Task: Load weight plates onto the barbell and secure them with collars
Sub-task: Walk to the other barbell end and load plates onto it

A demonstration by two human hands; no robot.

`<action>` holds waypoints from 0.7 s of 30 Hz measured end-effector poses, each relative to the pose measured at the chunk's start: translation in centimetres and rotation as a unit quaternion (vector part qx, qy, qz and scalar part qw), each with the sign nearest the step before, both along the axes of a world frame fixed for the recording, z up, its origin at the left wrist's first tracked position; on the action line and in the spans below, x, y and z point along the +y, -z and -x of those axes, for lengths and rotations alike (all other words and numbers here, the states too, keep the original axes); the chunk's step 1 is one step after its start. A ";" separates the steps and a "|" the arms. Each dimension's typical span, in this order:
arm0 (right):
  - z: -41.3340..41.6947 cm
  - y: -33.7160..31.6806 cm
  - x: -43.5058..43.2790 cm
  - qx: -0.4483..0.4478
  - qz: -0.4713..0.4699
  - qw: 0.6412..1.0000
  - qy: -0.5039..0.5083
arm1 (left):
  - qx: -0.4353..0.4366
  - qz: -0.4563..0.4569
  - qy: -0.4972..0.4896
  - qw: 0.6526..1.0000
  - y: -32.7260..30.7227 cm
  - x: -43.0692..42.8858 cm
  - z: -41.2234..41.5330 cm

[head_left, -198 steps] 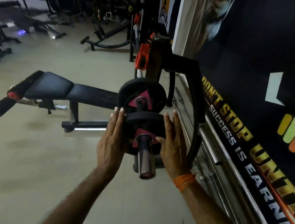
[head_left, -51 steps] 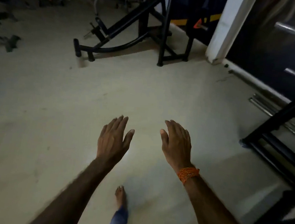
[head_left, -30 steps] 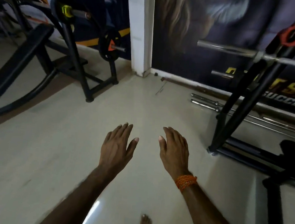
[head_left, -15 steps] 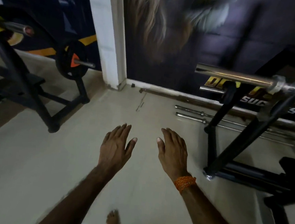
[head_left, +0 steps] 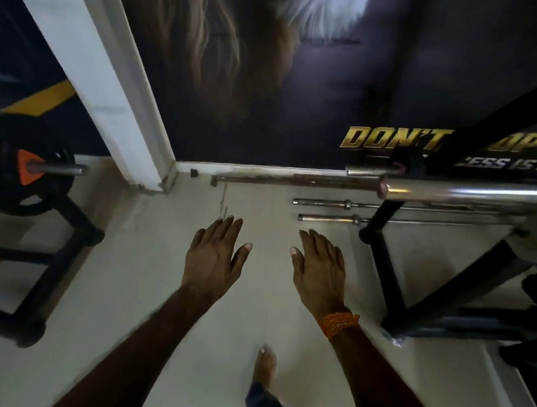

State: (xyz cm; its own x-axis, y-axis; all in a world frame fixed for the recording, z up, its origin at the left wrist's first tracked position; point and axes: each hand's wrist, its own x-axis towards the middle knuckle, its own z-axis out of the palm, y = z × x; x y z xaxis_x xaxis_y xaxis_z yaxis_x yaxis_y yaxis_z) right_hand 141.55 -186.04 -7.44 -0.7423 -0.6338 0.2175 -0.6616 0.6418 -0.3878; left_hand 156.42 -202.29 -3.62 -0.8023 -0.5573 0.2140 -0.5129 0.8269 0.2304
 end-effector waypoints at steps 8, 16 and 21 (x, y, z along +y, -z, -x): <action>13.2 1.4 -16.2 -0.030 0.002 0.998 0.054 | -0.017 -0.013 0.023 1.000 0.2 -17.2 14.6; 25.2 3.7 -24.9 -0.028 -0.008 0.977 0.211 | -0.048 -0.023 0.190 0.980 3.6 -29.1 33.3; 29.6 3.6 -27.9 -0.050 -0.047 0.953 0.294 | -0.034 -0.024 0.303 0.952 4.2 -34.1 41.8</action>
